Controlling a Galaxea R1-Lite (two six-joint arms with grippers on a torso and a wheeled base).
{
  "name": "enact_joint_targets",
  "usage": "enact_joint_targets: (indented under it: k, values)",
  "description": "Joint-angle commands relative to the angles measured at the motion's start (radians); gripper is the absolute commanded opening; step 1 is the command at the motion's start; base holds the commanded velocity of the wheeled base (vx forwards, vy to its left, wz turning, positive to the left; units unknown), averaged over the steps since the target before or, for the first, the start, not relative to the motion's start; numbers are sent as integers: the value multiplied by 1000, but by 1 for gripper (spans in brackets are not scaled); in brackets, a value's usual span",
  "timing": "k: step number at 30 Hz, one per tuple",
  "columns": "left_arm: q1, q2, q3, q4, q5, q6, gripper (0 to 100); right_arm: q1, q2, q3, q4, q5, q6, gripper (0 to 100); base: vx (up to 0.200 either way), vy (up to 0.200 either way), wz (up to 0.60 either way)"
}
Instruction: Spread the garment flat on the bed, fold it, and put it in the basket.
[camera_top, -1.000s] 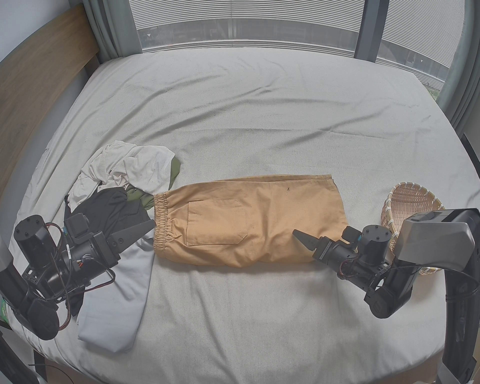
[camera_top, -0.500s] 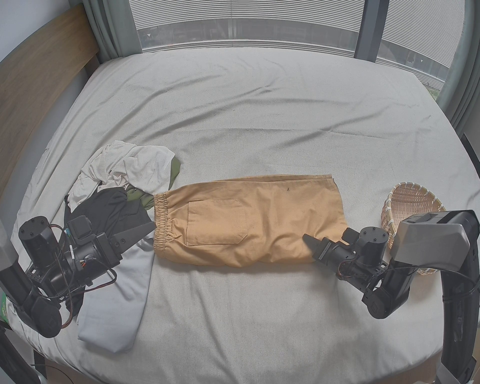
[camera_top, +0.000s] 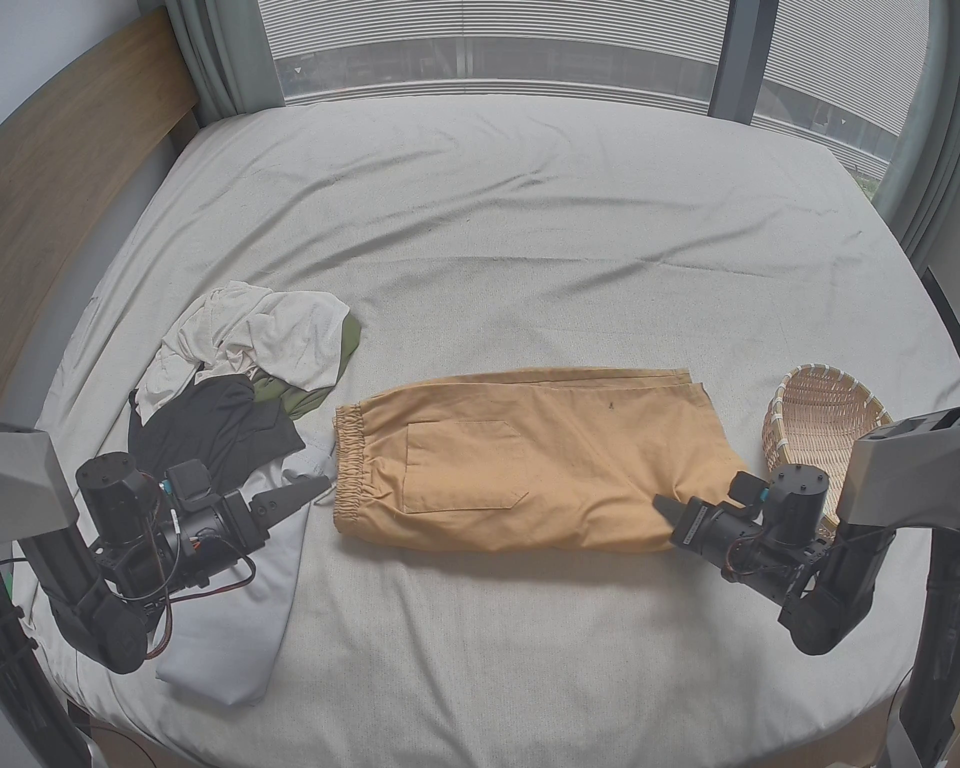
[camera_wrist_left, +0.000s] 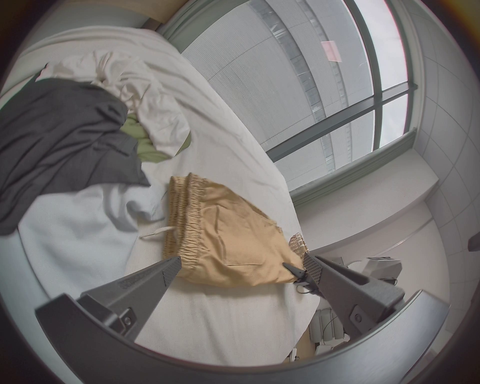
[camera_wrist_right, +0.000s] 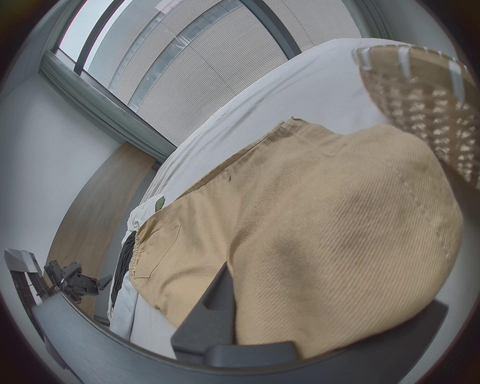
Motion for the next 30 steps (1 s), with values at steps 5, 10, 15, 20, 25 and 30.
enact_joint_targets:
  k: [5,10,15,20,25,30]
  values:
    - [-38,122,-5,-2,1,7,100,-26,-94,130,0,8,-30,0,0,0,0]
    - [-56,159,-8,-2,3,7,100,-24,-90,130,0,8,-31,0,0,0,0]
    - [-70,213,-35,-4,16,7,100,-27,-87,142,0,9,-59,100,0,0,0]
    - [-87,263,-78,-4,69,6,100,-12,-103,162,-2,14,-63,100,0,0,0]
    - [-120,268,-91,-4,96,4,100,5,-192,219,0,15,-62,100,0,0,0]
    - [-168,283,-123,-4,138,4,100,22,-337,277,1,20,-63,100,0,0,0]
